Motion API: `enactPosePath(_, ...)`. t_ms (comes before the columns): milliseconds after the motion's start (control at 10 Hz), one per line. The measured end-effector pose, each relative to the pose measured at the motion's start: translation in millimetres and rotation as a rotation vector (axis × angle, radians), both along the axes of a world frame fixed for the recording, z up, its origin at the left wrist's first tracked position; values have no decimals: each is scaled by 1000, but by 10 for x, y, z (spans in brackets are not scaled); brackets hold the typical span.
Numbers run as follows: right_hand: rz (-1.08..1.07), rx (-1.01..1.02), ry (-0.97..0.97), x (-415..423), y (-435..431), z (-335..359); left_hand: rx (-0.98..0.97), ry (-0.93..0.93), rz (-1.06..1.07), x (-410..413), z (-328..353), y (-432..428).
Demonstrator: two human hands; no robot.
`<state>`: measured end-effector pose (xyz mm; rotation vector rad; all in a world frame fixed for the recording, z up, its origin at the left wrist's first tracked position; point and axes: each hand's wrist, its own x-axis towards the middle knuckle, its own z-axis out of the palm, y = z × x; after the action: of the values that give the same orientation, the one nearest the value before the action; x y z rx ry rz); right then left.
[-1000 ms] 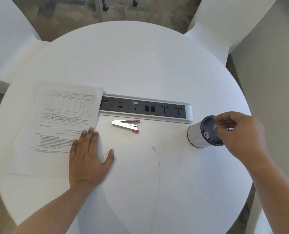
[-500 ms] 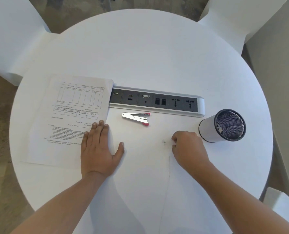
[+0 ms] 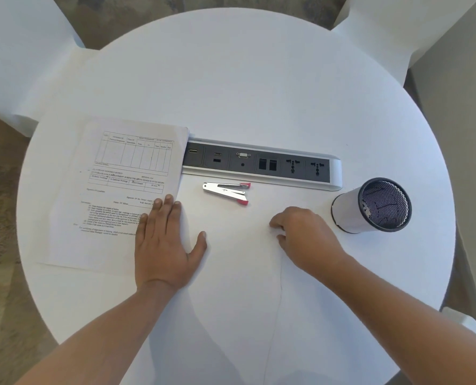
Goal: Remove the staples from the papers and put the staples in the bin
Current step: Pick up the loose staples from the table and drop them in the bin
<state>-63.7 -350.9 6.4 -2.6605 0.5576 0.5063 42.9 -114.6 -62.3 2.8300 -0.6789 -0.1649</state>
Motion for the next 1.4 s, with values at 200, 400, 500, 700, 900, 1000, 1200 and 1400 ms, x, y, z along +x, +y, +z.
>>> enactPosePath(200, 218, -133, 89, 113, 116, 17, -4, 2, 0, -1, -1, -3)
enactPosePath(400, 262, -190, 131, 160, 283, 180, -5, 10, 5, -3, 2, -5)
enactPosePath(500, 239, -193, 112, 177, 345, 177, 4, 9, 4, -3, 8, -3)
enactPosePath(700, 157, -189, 52, 134, 332, 21, 0, 12, 5, -10, 15, -3)
enactPosePath(900, -582, 311, -181, 71, 106, 100, -7, 9, 4, -11, 18, -6)
enactPosePath(1000, -856, 562, -319, -17, -43, 402, -2, 5, 0, -8, 18, -3)
enactPosePath(1200, -921, 483, -515, -353, -476, 1116, 18, 7, -10, -5, 17, -8)
enactPosePath(1400, -914, 160, -412, -572, -964, 1129, 7, 6, -12, -10, -3, -4)
